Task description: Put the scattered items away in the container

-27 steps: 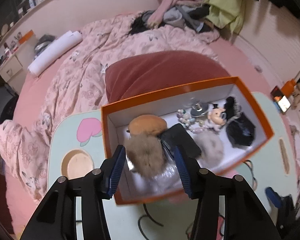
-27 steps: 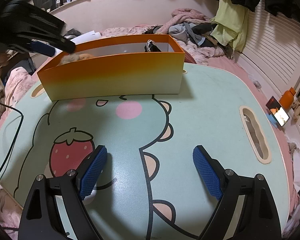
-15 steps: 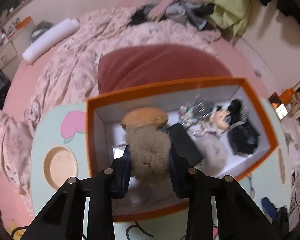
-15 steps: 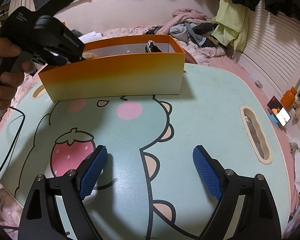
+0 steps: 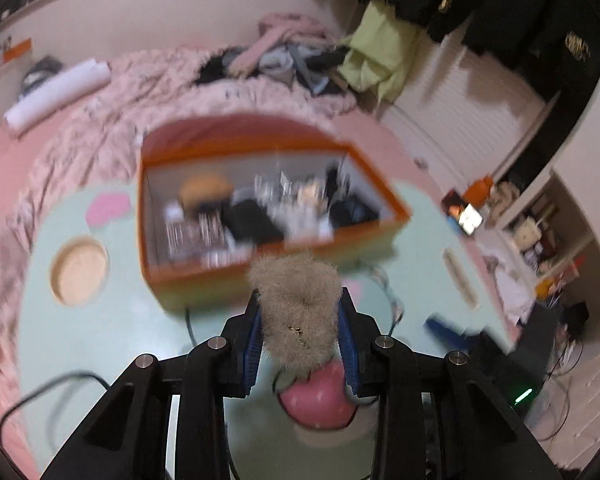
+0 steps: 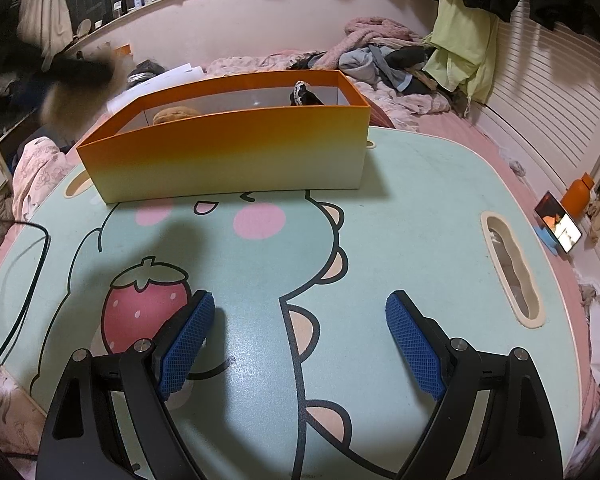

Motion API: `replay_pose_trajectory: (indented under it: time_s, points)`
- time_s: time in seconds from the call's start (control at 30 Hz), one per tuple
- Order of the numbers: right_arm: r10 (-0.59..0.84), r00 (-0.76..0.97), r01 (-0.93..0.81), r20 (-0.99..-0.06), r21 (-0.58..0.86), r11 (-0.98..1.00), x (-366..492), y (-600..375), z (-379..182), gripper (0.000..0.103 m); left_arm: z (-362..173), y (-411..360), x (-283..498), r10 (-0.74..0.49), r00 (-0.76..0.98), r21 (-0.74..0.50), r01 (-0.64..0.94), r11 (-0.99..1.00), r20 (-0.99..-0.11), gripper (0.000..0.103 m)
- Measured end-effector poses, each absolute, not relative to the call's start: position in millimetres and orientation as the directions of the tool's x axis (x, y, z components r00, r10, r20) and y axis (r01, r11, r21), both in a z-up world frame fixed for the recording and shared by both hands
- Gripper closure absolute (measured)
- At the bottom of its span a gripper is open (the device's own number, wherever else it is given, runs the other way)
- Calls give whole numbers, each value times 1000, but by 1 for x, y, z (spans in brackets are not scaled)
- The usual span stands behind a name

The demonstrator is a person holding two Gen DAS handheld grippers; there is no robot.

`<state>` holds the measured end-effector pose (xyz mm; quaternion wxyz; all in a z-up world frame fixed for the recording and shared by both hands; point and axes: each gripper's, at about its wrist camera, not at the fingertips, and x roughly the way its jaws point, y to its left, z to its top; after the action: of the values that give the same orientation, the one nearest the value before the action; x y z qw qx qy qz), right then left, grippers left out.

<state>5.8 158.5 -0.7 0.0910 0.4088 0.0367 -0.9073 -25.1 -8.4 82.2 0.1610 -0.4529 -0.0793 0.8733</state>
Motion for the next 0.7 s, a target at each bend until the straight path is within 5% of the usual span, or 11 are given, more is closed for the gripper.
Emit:
replay_pose_trajectory:
  time_s: [0.2,0.23,0.33,0.37,0.7]
  points:
    - [-137,-650,196,-748,9,-981,6,159,-1,15,22,-4,-23,322,-495,-278,-162,-947,-807,70]
    - [-137,-649,196,-748,9,-981,6,159,-1,15,21,-7,-21,317,-527,-274,-161,-948,-789,62]
    - [-136,-649,196,-748,9,-981,6,159,-1,15,22,-10,-10,262,-585,-243,-113,-964,-767,10]
    - [-137,-649,195,-748,10,-981,6,159,-1,15,22,-12,-7,256,-595,-240,-107,-965,-762,6]
    - [-141,-656,170,-741,37,-985,5,164,-1,15,7,-12,9,130,-608,-81,-107,-991,-784,1]
